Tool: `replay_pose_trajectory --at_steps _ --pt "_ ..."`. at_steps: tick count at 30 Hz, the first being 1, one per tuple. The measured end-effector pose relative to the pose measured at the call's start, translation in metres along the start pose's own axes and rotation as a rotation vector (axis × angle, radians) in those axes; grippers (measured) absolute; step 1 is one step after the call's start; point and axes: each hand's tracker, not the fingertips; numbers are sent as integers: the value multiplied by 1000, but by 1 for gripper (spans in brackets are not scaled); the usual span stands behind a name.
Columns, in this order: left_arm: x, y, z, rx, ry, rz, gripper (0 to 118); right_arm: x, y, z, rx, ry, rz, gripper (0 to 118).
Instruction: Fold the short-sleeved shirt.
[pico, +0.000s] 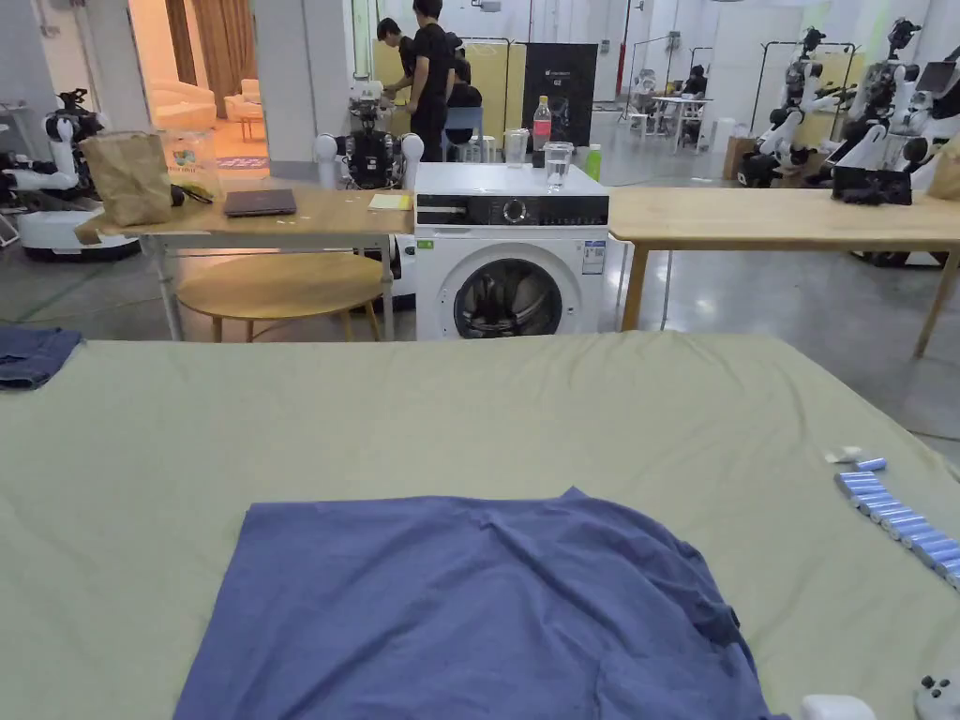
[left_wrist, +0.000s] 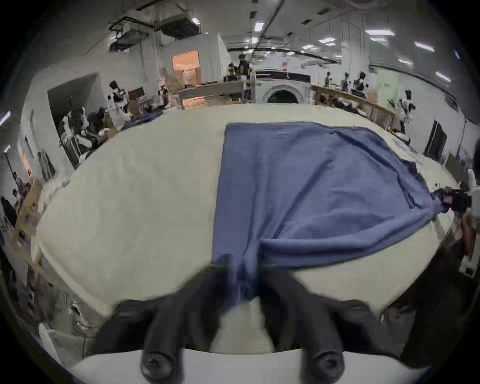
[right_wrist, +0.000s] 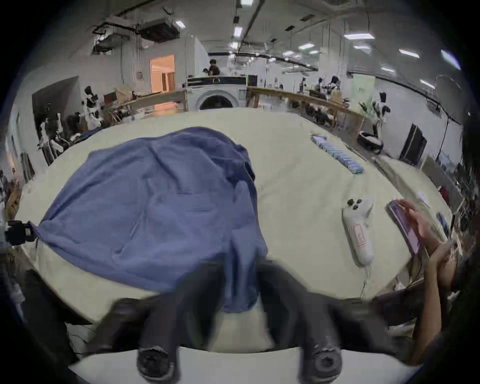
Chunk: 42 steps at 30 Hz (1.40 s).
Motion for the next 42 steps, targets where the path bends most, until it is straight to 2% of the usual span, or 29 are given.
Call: replay_pose_trajectory --at_steps 1,2,4,9,10,11,12,13,14,15,16,18,20,22,23,24,25,26,31,35,36,37,38,40,41,42 --pt "3 4 4 22 -5 -6 97 -4 4 5 14 -2 10 117" --pt "8 10 9 59 -28 -5 111 -11 9 14 31 8 18 118" --pt "16 21 25 126 -59 2 112 -27 18 35 136 76 25 118" --pt "45 41 52 221 -92 -37 112 -64 31 67 256 161 61 117" --pt "47 41 54 229 -94 -36 112 -66 30 67 255 198 58 106" --pt "47 41 55 228 -105 -32 106 -70 29 69 265 210 53 75" --pt "47 40 57 220 -105 -32 81 -75 28 65 260 185 67 20" --pt "49 41 57 201 -91 -42 11 -80 25 62 262 126 108 0" --pt "48 40 54 156 -42 -78 0 -80 28 61 265 142 108 0" --pt "40 40 54 172 -63 -82 0 -80 29 60 240 193 113 0" --pt "31 38 53 155 -93 -52 0 -80 29 60 238 200 105 0" --pt "11 37 51 100 -103 5 0 -79 21 67 248 181 124 0" --pt "-5 31 49 41 -66 -19 0 -77 19 63 240 170 129 0" --pt "-20 26 43 -14 -109 4 0 -72 18 64 224 169 115 0" --pt "-25 23 41 -44 -117 12 25 -70 15 61 216 162 107 0" --pt "-30 19 39 -35 -110 -10 63 -68 13 58 204 155 93 0" --pt "-32 15 36 -37 -87 -38 108 -65 13 55 178 160 72 0" --pt "-34 12 31 -62 -87 -67 116 -62 13 53 161 162 61 0" --pt "-38 5 4 -91 -108 -70 114 -51 7 44 130 122 44 0" --pt "-39 7 -31 -184 -87 -144 95 -33 11 36 85 73 8 0" --pt "-39 8 -39 -194 -91 -143 64 -28 11 35 75 57 4 0" --pt "-38 8 -44 -189 -71 -156 5 -22 12 34 70 45 1 0" --pt "-38 8 -41 -166 -69 -163 0 -15 15 34 66 29 -2 0" --pt "-19 12 -27 -173 -108 -144 0 1 13 37 77 20 -13 1" --pt "-17 13 -23 -153 -97 -141 0 9 11 38 92 57 -33 20" --pt "-17 13 -20 -146 -95 -140 0 15 13 38 82 48 -28 61"
